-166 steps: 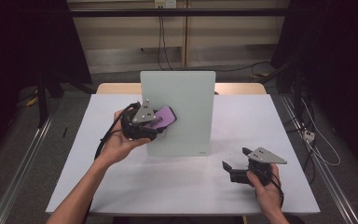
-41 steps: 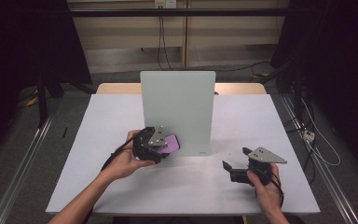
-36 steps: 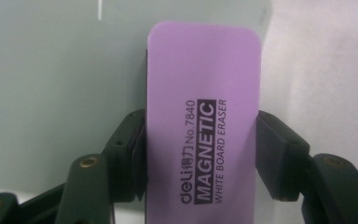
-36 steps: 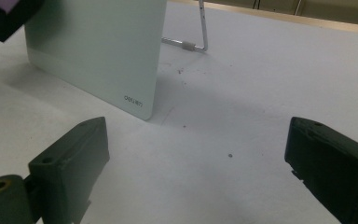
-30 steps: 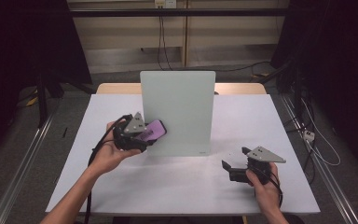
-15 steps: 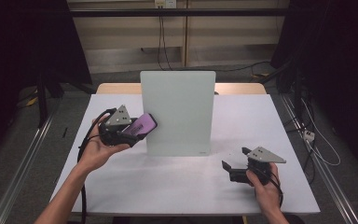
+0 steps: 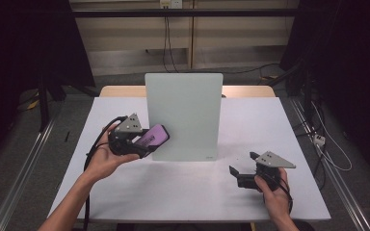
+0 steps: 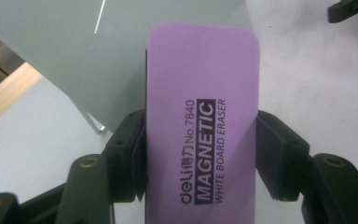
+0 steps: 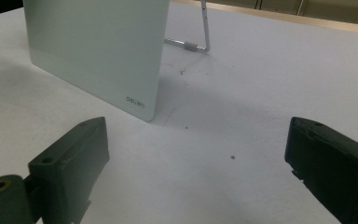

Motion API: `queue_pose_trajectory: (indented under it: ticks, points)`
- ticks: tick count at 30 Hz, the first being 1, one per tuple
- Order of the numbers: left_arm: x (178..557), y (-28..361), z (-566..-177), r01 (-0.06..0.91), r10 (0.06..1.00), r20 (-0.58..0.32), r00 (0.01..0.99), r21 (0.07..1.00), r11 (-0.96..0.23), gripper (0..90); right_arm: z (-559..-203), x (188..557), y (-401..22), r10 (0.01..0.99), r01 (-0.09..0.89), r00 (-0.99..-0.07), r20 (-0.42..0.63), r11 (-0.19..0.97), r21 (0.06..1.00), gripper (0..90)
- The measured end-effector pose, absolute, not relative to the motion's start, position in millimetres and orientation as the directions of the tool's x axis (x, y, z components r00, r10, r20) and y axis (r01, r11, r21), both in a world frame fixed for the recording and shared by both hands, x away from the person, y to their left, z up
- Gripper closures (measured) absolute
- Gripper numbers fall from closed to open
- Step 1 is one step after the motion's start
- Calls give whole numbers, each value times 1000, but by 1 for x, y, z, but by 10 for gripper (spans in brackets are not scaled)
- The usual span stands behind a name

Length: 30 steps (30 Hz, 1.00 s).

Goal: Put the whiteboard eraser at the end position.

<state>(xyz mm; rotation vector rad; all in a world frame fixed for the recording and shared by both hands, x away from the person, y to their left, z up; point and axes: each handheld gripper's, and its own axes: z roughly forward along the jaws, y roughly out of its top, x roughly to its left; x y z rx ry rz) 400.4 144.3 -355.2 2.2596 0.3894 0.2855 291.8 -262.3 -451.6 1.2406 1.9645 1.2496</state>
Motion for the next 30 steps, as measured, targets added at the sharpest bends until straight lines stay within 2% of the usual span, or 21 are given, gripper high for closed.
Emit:
queue_pose_trajectory:
  ticks: [8, 19, 30]
  points:
    - [400, 144, -361, 216, 363, 37, 931, 746, -630, 409, -453, 295, -260, 886, 437, -459, 65, 162, 885, 68]
    - [395, 126, -368, 219, 344, 36, 938, 705, -674, 409, -453, 292, -266, 882, 430, -465, 71, 155, 889, 67]
    - [391, 115, -375, 223, 301, -6, 954, 685, -693, 409, -453, 293, -265, 879, 430, -471, 74, 155, 889, 67]
